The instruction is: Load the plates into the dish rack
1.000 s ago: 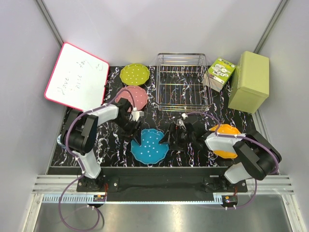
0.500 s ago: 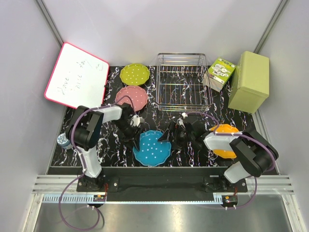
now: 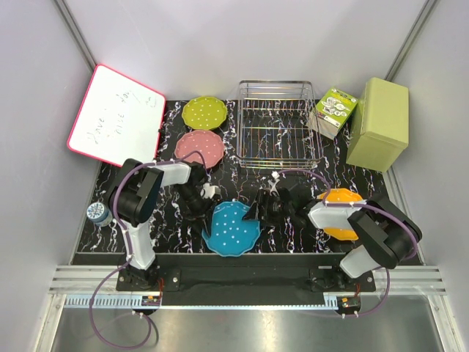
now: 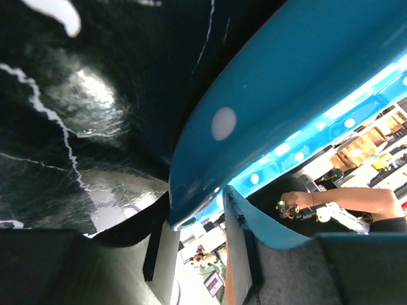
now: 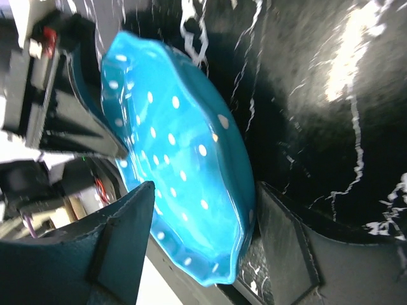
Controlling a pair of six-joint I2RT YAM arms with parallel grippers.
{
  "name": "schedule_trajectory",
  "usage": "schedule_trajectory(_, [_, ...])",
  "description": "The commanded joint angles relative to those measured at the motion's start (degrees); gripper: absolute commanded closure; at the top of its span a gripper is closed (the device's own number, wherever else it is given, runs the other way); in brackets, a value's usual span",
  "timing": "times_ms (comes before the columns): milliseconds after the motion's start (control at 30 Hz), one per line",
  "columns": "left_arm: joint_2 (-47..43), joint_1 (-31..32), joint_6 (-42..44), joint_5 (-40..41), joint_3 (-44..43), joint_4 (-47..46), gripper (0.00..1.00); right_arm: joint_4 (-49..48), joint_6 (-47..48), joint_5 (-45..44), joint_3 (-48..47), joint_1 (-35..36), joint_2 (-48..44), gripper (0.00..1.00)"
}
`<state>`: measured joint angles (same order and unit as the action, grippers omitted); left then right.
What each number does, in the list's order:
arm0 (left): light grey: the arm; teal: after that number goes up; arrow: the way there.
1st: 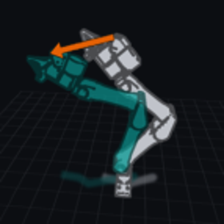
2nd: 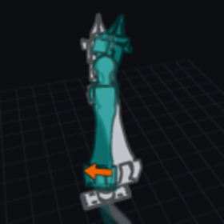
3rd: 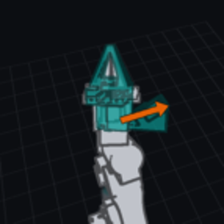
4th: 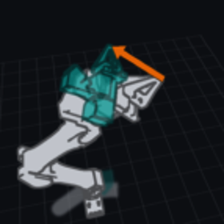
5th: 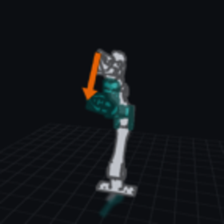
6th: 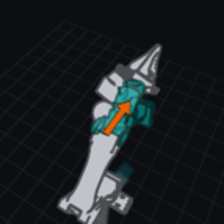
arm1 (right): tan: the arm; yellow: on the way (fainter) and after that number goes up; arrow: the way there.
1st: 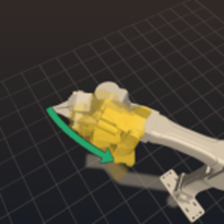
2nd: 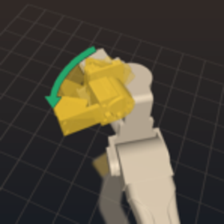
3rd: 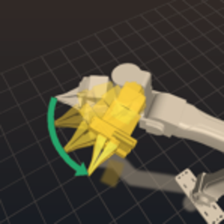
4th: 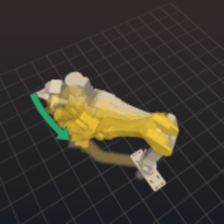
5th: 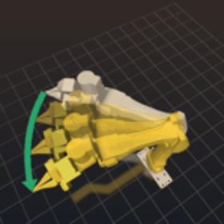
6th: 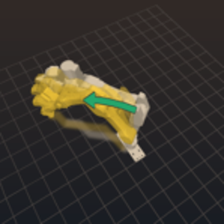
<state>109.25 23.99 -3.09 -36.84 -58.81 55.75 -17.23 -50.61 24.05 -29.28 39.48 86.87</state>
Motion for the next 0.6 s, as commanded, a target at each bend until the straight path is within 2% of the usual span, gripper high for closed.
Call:
schedule_trajectory(0, [2.28,2.73,0.90,-3.24,-2.71,-15.14,0.63,-9.83,-0.28,11.02,-2.37,3.84,-1.27,0.31])
schedule_trajectory(433, [3.86,2.91,0.54,-5.61,-7.64,-14.88,0.64,-14.76,-1.42,12.86,-5.88,3.93,2.95,0.43])
schedule_trajectory(567, [4.39,3.26,0.72,-6.58,-8.25,-14.96,0.65,-15.63,-1.77,13.47,-6.84,3.93,3.83,0.50])
